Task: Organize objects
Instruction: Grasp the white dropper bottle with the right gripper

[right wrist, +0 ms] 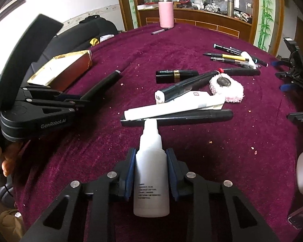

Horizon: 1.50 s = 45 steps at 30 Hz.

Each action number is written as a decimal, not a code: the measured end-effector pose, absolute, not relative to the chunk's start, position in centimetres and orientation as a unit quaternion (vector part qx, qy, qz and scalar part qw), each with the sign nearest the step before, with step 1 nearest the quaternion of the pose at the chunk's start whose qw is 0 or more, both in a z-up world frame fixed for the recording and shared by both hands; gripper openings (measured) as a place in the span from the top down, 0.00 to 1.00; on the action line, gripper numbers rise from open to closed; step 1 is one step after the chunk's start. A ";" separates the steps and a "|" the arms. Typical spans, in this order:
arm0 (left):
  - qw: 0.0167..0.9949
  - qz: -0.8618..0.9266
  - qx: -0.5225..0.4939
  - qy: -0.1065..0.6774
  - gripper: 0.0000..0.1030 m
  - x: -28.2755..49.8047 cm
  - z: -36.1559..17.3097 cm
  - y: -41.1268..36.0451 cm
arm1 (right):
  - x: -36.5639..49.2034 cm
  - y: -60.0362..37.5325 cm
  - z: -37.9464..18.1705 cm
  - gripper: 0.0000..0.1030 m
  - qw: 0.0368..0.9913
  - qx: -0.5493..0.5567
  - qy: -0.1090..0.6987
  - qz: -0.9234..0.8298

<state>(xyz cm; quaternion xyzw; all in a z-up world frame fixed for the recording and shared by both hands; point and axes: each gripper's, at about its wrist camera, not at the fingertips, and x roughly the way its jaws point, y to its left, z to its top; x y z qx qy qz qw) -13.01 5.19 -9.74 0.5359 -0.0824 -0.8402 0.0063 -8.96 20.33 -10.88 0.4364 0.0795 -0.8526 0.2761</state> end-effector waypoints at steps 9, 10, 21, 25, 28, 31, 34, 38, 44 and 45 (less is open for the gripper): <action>0.003 -0.842 0.536 -0.062 0.86 -13.1 -9.6 4.7 | -9.0 21.1 -9.8 0.69 0.281 0.417 0.050 -0.863; 0.003 -0.842 0.537 -0.060 0.86 -13.1 -9.6 4.6 | -9.0 21.1 -9.8 0.69 0.281 0.417 0.050 -0.863; 0.002 -0.840 0.539 -0.063 0.86 -13.3 -9.6 4.6 | -8.8 21.4 -9.4 0.69 0.279 0.409 0.040 -0.868; 0.007 -0.840 0.537 -0.076 0.86 -13.7 -9.7 4.9 | -8.8 21.5 -9.4 0.69 0.279 0.408 0.039 -0.868; 0.009 -0.840 0.534 -0.090 0.86 -13.6 -9.8 5.3 | -8.7 21.5 -9.4 0.69 0.280 0.408 0.037 -0.868; 0.008 -0.839 0.538 -0.076 0.86 -13.8 -9.6 4.9 | -8.8 21.6 -9.4 0.69 0.279 0.410 0.034 -0.868; 0.007 -0.839 0.539 -0.070 0.86 -14.0 -9.5 4.9 | -8.8 21.7 -9.4 0.69 0.279 0.410 0.031 -0.868; 0.005 -0.842 0.536 -0.063 0.81 -14.3 -9.3 5.1 | -8.8 21.6 -9.3 0.69 0.280 0.409 0.031 -0.868; 0.008 -0.843 0.534 -0.058 0.78 -15.5 -9.8 5.0 | -8.8 21.6 -9.3 0.69 0.280 0.410 0.030 -0.868; 0.008 -0.844 0.534 -0.056 0.78 -15.6 -9.8 4.9 | -8.8 21.6 -9.3 0.69 0.280 0.410 0.029 -0.868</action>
